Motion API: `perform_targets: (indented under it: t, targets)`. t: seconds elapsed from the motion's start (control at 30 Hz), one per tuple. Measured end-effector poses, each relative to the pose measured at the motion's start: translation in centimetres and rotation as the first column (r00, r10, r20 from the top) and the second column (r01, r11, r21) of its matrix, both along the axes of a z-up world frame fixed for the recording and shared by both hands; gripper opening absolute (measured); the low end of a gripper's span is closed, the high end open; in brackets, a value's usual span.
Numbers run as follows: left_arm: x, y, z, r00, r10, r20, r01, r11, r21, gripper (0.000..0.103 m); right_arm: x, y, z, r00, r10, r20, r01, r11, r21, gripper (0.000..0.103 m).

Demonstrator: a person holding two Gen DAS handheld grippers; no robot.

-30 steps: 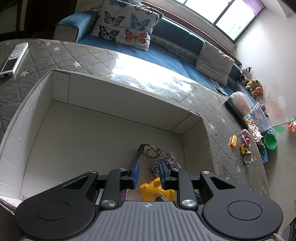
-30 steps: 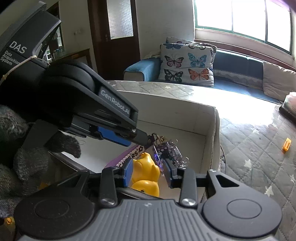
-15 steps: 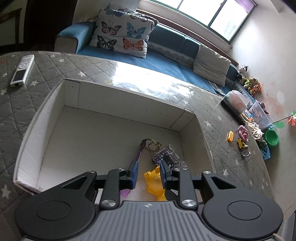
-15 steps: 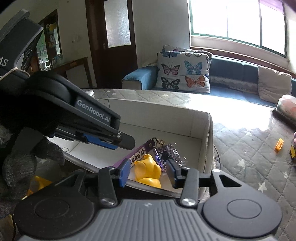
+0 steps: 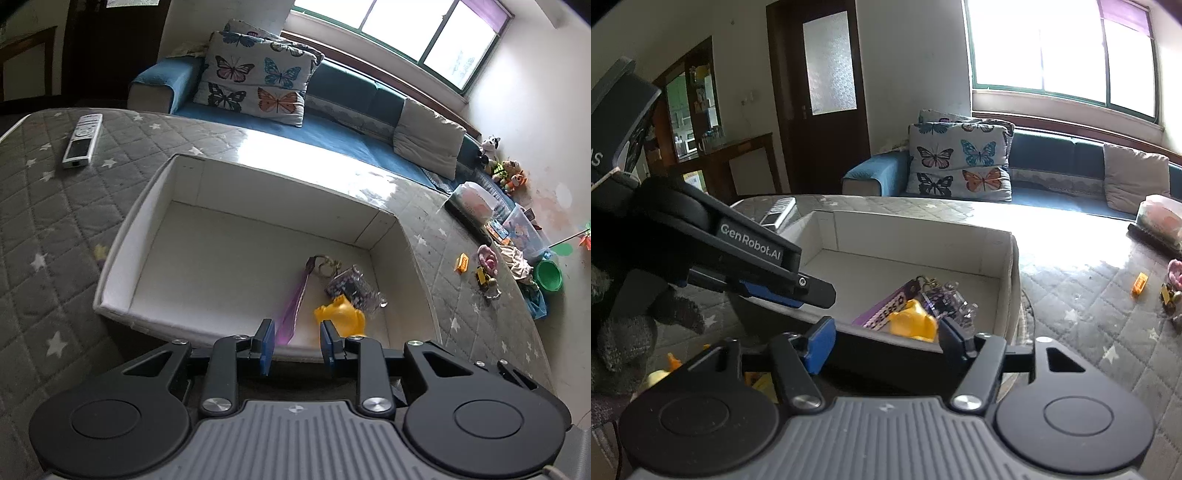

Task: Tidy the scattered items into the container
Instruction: 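Withdraw both grippers from the box toward the toys on the floor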

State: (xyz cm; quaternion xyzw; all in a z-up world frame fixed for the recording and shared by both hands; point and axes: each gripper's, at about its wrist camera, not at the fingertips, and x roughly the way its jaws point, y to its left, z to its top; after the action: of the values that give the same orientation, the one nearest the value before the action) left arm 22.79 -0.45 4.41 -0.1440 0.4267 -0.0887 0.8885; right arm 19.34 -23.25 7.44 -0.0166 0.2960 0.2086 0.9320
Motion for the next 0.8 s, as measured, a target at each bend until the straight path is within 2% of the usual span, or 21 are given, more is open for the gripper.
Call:
perform_targets:
  t: [0.2, 0.27, 0.57, 0.8]
  targets:
    - [-2.4, 0.7, 0.1, 1.000, 0.007, 0.016, -0.007, 1.000, 0.004, 0.029, -1.6, 0.6, -0.3, 1.000, 0.017, -0.003, -0.017, 1.000, 0.006, 0.071]
    - [-3.1, 1.0, 0.2, 1.000, 0.010, 0.022, -0.010, 1.000, 0.011, 0.029, -2.2, 0.8, -0.3, 1.000, 0.021, 0.000, -0.021, 1.000, 0.008, 0.076]
    - [-6.3, 2.4, -0.2, 0.999, 0.035, 0.029, -0.035, 0.999, 0.015, 0.029, -4.4, 1.5, -1.0, 0.999, 0.045, 0.000, -0.045, 0.999, 0.010, 0.085]
    - [-8.2, 3.9, -0.8, 0.997, 0.072, 0.023, -0.073, 0.997, 0.014, 0.029, -5.7, 2.3, -1.8, 0.997, 0.070, -0.013, -0.070, 0.998, 0.006, 0.086]
